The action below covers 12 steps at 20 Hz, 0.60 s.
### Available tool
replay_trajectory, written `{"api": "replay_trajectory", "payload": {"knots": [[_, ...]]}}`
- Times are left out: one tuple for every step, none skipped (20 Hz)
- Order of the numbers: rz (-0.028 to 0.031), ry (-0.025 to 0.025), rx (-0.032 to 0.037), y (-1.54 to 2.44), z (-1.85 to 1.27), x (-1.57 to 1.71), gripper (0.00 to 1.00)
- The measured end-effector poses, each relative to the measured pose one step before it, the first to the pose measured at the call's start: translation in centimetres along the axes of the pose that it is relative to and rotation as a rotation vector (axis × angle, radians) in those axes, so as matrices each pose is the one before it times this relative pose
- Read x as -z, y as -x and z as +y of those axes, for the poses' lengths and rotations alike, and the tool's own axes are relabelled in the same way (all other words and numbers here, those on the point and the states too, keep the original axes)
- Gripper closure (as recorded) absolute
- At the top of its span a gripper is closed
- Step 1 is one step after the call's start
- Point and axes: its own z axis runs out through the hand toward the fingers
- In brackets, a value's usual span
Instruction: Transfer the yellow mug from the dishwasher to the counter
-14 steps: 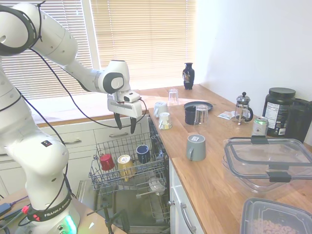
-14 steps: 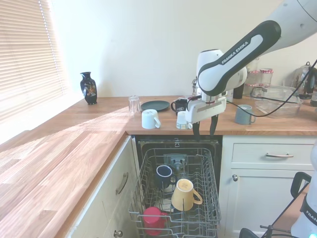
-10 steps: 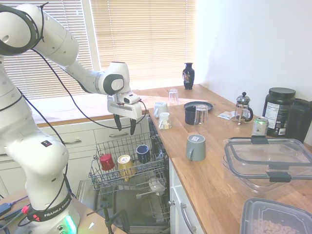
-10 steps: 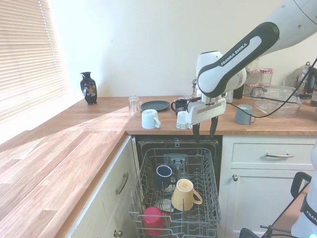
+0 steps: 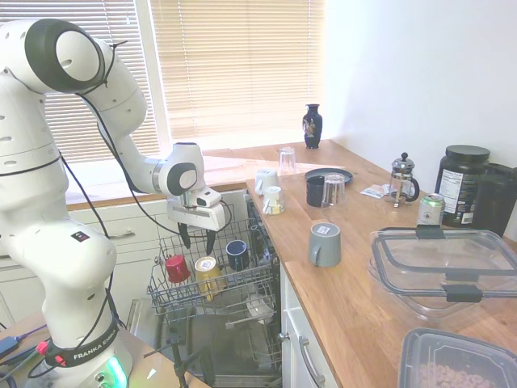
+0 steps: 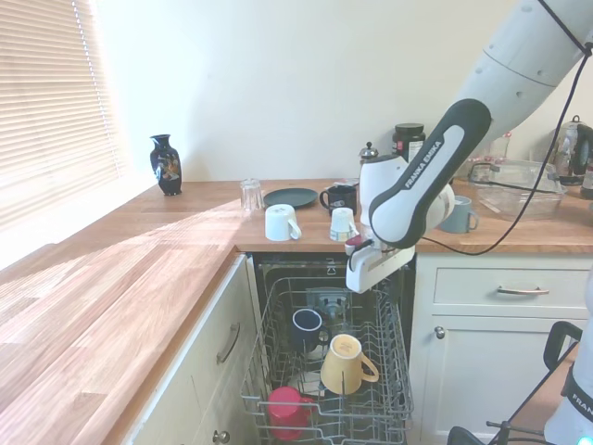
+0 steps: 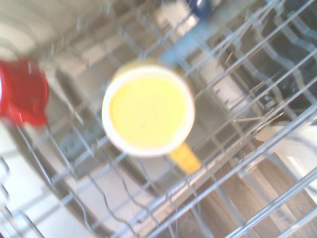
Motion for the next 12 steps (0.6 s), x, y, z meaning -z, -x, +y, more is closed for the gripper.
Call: {"api": "replay_trajectory", "payload": {"knots": [[0.00323, 0.00829, 0.01791, 0.563, 0.073, -0.867, 0.00], [0.00300, 0.00694, 0.01785, 0.501, -0.024, -0.771, 0.00], [0.00486, 0.00338, 0.01661, 0.380, -0.160, -0.643, 0.00], [0.00697, 0.00220, 0.01632, 0.286, -0.267, -0.562, 0.00], [0.00917, 0.00060, 0.01527, 0.340, -0.338, -0.582, 0.00], [0.00848, 0.00124, 0.01618, 0.388, -0.334, -0.598, 0.00], [0.00568, 0.00372, 0.01308, 0.418, -0.279, -0.586, 0.00], [0.00308, 0.00668, 0.01170, 0.379, -0.224, -0.529, 0.00], [0.00520, 0.00479, 0.00847, 0.273, -0.241, -0.454, 0.00], [0.00438, 0.00573, 0.00775, 0.138, -0.201, -0.446, 0.00], [0.00379, 0.00455, 0.00750, 0.020, -0.162, -0.472, 0.00], [0.00370, 0.00409, 0.00544, -0.108, -0.219, -0.474, 0.00]]}}
